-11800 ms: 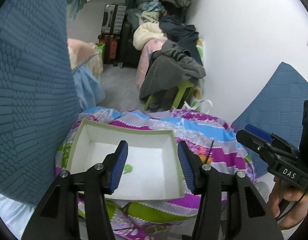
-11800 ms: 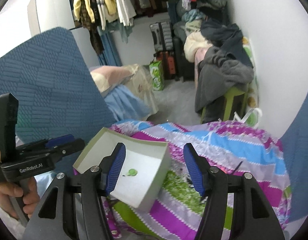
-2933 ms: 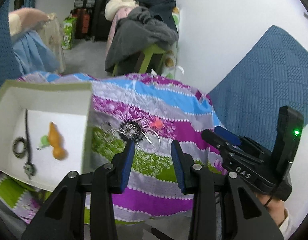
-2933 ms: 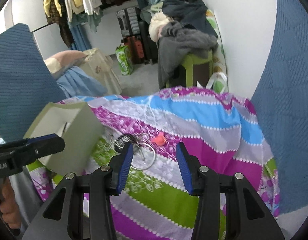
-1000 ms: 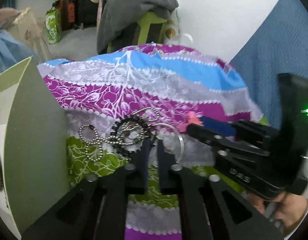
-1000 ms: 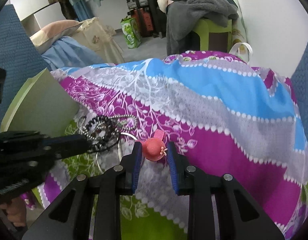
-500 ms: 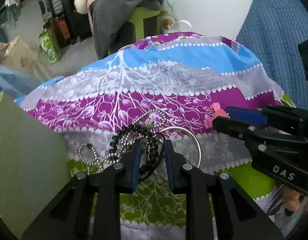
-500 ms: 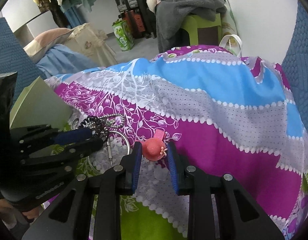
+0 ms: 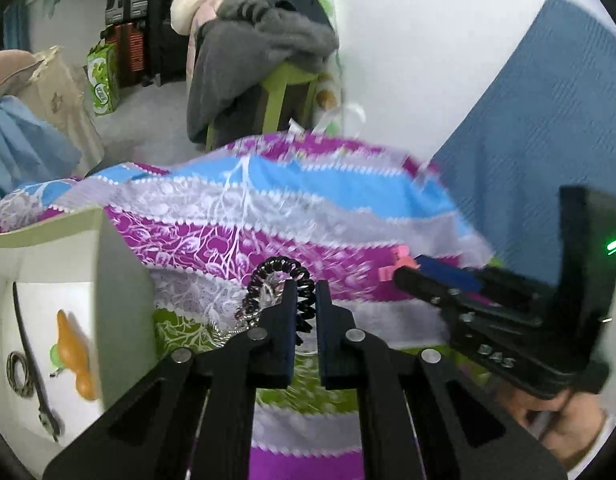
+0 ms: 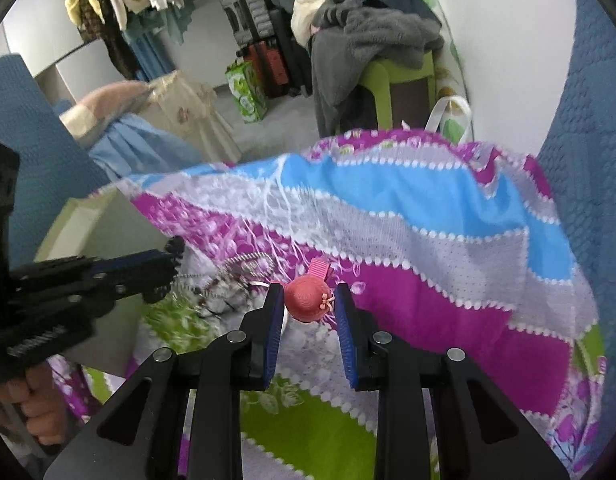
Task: Organize jewelry
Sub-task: 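Carry both held items over the green box and open both grippers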
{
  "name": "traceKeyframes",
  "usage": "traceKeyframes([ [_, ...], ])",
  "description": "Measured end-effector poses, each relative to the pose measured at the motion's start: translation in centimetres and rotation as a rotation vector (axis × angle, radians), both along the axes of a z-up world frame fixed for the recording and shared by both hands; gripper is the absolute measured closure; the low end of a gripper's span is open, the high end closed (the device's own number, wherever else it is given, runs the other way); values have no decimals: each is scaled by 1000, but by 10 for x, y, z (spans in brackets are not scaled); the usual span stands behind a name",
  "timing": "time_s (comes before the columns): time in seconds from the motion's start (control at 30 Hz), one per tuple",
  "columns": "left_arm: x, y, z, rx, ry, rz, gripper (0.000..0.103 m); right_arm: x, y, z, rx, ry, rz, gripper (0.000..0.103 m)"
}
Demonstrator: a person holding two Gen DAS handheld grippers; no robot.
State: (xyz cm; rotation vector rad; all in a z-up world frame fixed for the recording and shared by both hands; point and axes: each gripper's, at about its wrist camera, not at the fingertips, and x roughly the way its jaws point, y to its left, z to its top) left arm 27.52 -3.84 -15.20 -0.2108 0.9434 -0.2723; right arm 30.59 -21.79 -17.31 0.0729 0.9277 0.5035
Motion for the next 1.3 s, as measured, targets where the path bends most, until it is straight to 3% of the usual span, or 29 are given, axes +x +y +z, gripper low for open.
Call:
traceKeyframes([
  [0.3,-25,12,77,-104,-71,-3,95,-25,-7,76,9,-88,-47,80],
  [0.57,-37,19,147,-126,-155,-19,95,-31,-9,141,23,-141,-67,80],
  [0.87,-47,42,199,-131,-204,-9,95,-35,8,200,23,-202,-58,80],
  [1.07,-58,67,217,-105,-226,6,95,-41,40,218,33,-222,-15,80],
  [1.3,-77,110,213,-102,-237,54,95,-51,102,196,46,-187,79,79],
])
